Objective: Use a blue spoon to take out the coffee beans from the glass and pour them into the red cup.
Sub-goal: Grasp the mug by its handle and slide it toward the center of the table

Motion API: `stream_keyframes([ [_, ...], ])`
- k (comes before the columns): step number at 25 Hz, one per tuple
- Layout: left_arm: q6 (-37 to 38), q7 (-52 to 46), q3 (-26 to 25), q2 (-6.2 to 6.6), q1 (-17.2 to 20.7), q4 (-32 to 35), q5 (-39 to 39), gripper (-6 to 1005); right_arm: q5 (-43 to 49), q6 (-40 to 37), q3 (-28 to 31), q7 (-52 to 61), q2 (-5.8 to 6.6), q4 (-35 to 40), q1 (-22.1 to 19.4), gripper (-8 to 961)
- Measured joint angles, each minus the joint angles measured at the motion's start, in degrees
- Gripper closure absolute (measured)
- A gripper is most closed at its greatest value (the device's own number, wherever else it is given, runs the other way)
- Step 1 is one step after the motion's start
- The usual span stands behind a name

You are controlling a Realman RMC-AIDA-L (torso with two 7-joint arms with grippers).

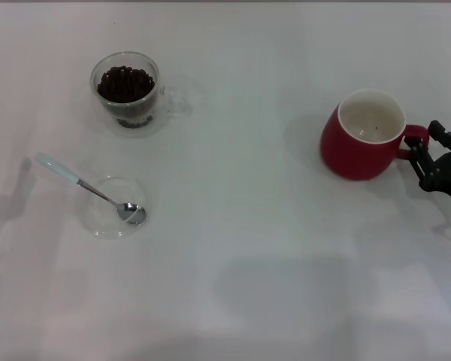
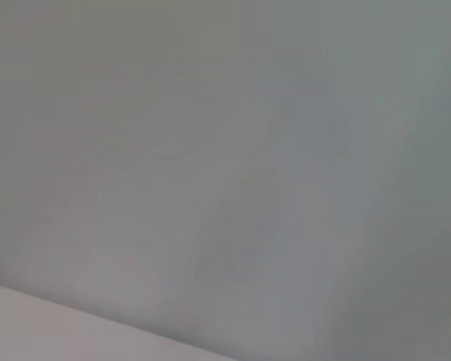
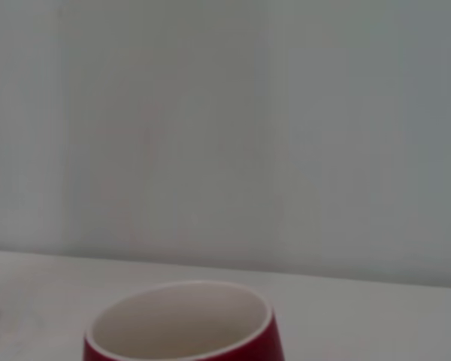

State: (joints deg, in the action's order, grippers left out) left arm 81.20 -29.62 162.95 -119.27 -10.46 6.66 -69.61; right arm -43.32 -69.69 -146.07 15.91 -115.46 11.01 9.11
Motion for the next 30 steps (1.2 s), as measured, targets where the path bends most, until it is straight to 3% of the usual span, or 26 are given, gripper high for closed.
stream_keyframes([
  [3,0.0,0.0,0.0,0.00,0.0,0.0,0.0,163,0.0,0.0,0.1,0.0,-0.01,0.4,0.2,618],
  [14,0.0,0.0,0.0,0.00,0.1,-0.1,0.0,164,0.6,0.7,-2.1,-0.4,-0.07,1.8,1.5,759],
  [22,-0.1,0.0,0.0,0.03,0.1,0.1,0.0,164,1.4,0.6,-3.8,-3.3,-0.21,2.4,2.0,782],
  [30,-0.1,0.0,0.0,0.12,-0.4,-0.1,0.0,164,8.7,0.4,-4.1,-6.7,-0.19,3.8,2.2,779],
])
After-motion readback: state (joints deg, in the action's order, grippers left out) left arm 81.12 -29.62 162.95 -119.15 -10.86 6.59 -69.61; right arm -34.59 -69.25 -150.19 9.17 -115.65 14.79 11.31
